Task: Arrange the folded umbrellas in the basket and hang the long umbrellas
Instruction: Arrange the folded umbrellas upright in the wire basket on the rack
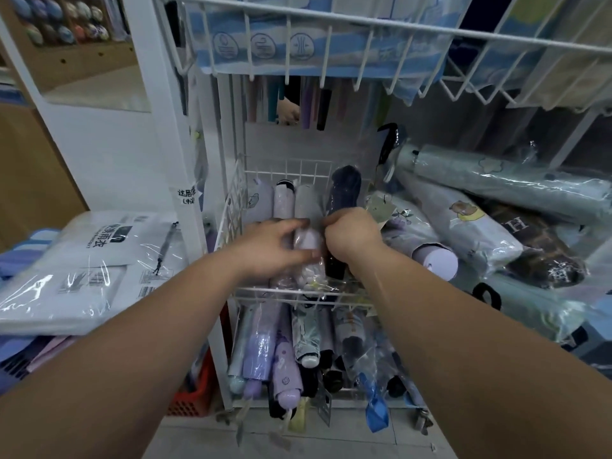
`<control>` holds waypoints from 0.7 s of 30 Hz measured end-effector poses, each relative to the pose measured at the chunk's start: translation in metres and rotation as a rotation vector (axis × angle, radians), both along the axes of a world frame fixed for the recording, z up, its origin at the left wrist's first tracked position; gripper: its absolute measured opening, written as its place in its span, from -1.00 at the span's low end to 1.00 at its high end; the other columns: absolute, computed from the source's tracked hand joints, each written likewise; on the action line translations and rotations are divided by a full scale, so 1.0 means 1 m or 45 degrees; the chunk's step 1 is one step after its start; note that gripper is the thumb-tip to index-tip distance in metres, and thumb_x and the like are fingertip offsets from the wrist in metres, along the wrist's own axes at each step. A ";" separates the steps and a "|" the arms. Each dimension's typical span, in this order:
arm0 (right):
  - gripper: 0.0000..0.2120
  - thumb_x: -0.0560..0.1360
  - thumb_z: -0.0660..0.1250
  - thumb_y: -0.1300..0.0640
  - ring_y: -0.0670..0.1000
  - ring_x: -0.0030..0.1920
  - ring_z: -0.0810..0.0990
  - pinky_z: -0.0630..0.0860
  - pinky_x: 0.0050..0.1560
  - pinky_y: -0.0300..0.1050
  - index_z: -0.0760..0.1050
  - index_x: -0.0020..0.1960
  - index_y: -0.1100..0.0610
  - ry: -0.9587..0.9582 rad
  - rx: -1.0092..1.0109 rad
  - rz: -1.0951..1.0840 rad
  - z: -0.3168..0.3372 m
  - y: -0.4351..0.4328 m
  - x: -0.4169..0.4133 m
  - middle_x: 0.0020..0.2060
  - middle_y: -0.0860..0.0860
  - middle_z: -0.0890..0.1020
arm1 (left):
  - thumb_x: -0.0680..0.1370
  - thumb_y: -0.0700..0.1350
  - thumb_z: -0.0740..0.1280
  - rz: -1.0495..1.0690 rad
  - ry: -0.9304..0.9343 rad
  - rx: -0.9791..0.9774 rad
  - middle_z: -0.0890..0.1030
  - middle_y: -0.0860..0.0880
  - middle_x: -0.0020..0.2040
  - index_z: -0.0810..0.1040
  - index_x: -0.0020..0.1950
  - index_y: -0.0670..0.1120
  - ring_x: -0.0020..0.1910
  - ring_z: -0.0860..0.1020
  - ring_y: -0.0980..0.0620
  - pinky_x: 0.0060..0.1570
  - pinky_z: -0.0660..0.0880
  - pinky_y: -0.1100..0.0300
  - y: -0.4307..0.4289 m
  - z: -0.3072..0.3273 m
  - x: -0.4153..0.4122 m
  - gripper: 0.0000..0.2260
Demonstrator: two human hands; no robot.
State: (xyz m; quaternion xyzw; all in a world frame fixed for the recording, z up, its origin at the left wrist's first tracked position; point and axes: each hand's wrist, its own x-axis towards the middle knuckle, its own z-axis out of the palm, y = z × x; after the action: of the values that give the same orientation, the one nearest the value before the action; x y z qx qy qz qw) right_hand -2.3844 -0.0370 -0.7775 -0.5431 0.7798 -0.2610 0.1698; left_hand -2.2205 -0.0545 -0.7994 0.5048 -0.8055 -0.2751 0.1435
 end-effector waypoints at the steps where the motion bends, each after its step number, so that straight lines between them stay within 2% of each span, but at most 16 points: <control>1: -0.76 0.49 0.24 0.25 0.17 0.06 0.63 0.58 -0.01 -0.10 0.61 0.09 0.21 0.090 -0.044 -0.030 0.000 -0.001 -0.006 0.02 0.14 0.66 | 0.30 0.49 0.33 0.006 -0.053 -0.016 0.40 0.00 0.48 0.27 0.51 0.31 0.43 0.37 -0.10 0.42 0.34 -0.07 -0.001 0.000 -0.001 -0.20; 3: -0.85 0.51 0.23 0.25 0.14 0.05 0.61 0.43 -0.15 -0.14 0.54 0.03 0.22 0.260 -0.022 -0.022 0.002 -0.002 -0.014 0.02 0.12 0.63 | 0.20 0.52 0.30 0.009 -0.109 -0.054 0.41 0.00 0.46 0.26 0.49 0.33 0.42 0.37 -0.11 0.40 0.37 -0.11 -0.005 -0.001 -0.002 -0.13; 5: -0.84 0.54 0.21 0.23 0.11 0.02 0.54 0.34 -0.14 -0.13 0.50 0.08 0.18 0.299 0.051 0.002 0.003 -0.003 -0.019 0.03 0.07 0.57 | 0.26 0.45 0.36 -0.039 -0.137 -0.067 0.41 -0.01 0.46 0.25 0.52 0.29 0.42 0.38 -0.10 0.40 0.37 -0.07 -0.007 -0.001 -0.003 -0.15; 8: -0.78 0.57 0.17 0.20 0.11 -0.08 0.47 0.34 -0.18 -0.10 0.50 0.12 0.25 0.392 0.165 0.040 0.004 -0.004 -0.021 0.09 0.14 0.58 | 0.42 0.22 0.48 -0.102 -0.148 -0.050 0.37 -0.02 0.48 0.25 0.54 0.25 0.42 0.38 -0.06 0.43 0.35 0.00 -0.009 0.001 -0.002 -0.26; 11: -0.75 0.59 0.20 0.17 0.17 0.09 0.58 0.46 -0.09 -0.08 0.52 0.17 0.26 0.327 0.191 0.060 0.004 -0.003 -0.020 0.13 0.17 0.59 | 0.43 0.18 0.50 -0.124 -0.132 -0.033 0.33 0.00 0.52 0.26 0.54 0.25 0.46 0.35 -0.04 0.45 0.32 -0.02 -0.013 -0.002 0.003 -0.27; 13: -0.73 0.58 0.26 0.16 0.19 0.19 0.58 0.55 0.12 -0.02 0.54 0.21 0.25 0.075 0.164 0.035 0.004 -0.004 -0.020 0.18 0.19 0.60 | 0.43 0.17 0.51 -0.131 -0.094 -0.028 0.31 0.00 0.54 0.26 0.54 0.26 0.48 0.33 -0.02 0.46 0.31 0.00 -0.015 -0.006 0.006 -0.26; 15: -0.70 0.55 0.31 0.17 0.21 0.23 0.57 0.54 0.23 0.05 0.54 0.24 0.27 -0.217 0.127 -0.018 0.005 -0.005 -0.017 0.21 0.21 0.60 | 0.45 0.16 0.50 -0.132 -0.076 -0.036 0.29 0.01 0.56 0.24 0.55 0.26 0.49 0.33 -0.02 0.46 0.30 0.05 -0.013 -0.009 0.006 -0.27; 18: -0.70 0.56 0.35 0.16 0.20 0.17 0.61 0.55 0.22 0.10 0.51 0.26 0.25 -0.481 0.102 -0.057 0.002 -0.007 -0.012 0.16 0.18 0.63 | 0.47 0.14 0.48 -0.127 -0.024 -0.020 0.26 0.00 0.58 0.21 0.56 0.27 0.50 0.32 -0.03 0.44 0.28 0.12 -0.011 -0.014 0.008 -0.27; 21: -0.84 0.54 0.40 0.19 0.18 0.08 0.64 0.58 0.18 0.14 0.54 0.10 0.17 -0.684 0.022 -0.074 -0.004 -0.004 -0.009 0.05 0.14 0.67 | 0.48 0.13 0.47 -0.125 0.029 0.019 0.22 0.01 0.60 0.18 0.57 0.29 0.52 0.29 -0.02 0.48 0.25 0.11 -0.011 -0.017 0.011 -0.27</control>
State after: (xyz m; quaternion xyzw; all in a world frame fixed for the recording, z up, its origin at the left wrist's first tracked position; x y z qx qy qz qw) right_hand -2.3931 -0.0408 -0.7818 -0.4303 0.7244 -0.3938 0.3675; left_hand -2.2096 -0.0655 -0.8166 0.4627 -0.8256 -0.2935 0.1351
